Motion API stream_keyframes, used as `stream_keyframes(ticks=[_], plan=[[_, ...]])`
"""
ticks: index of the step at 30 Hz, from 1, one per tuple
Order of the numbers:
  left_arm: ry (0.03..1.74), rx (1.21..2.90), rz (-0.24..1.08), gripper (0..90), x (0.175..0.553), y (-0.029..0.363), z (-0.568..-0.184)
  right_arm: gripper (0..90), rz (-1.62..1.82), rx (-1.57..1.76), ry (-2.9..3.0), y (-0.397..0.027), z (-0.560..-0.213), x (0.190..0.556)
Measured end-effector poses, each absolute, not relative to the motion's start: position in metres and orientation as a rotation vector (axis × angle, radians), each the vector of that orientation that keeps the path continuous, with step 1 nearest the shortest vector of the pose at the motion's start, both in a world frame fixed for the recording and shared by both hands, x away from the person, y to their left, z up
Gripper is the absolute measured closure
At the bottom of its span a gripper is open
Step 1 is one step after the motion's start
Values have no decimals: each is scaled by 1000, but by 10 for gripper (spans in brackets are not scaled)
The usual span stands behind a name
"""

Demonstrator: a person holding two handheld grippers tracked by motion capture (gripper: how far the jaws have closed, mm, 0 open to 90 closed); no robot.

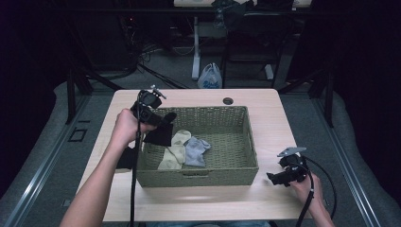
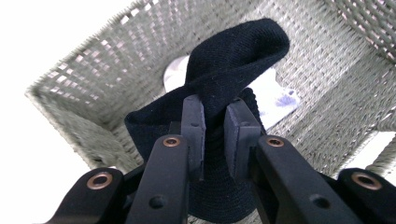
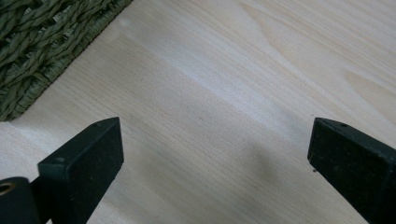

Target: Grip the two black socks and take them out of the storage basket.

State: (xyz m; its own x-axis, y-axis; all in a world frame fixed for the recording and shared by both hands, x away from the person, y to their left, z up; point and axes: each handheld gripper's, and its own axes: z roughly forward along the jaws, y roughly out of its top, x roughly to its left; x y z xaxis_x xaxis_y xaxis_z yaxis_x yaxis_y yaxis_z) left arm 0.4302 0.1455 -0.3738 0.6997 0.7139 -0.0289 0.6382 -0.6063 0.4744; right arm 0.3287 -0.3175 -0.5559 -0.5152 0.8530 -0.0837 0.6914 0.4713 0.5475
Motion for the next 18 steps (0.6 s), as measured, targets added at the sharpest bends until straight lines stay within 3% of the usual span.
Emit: stream_keyframes(ticks=[18], plan=[[1092,2388,342,799,422,178,-330,30,654,1298,2381,-317,-556,329]])
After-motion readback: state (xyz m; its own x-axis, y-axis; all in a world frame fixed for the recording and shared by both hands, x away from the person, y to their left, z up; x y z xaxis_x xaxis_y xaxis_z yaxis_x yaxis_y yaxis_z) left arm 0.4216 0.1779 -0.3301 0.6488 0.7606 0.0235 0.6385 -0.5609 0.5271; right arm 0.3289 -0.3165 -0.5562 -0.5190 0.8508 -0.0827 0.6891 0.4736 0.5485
